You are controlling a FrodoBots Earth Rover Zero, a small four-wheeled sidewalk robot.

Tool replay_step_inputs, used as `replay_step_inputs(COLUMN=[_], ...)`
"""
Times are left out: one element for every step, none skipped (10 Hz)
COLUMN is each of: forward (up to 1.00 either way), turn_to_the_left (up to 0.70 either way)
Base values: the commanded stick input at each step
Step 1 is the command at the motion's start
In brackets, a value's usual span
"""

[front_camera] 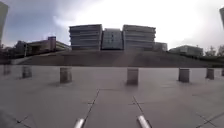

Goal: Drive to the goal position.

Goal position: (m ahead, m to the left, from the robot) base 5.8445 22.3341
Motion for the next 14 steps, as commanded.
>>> replay_step_inputs(forward=[1.0, 1.0, 1.0, 1.0, 1.0, 1.0, 1.0, 1.0, 1.0, 1.0, 1.0, 1.0, 1.0, 1.0], turn_to_the_left=[0.0, 0.0, 0.0, 0.22, 0.27, 0.24, 0.01, 0.0, 0.0, 0.0, 0.0, 0.0, 0.17, 0.02])
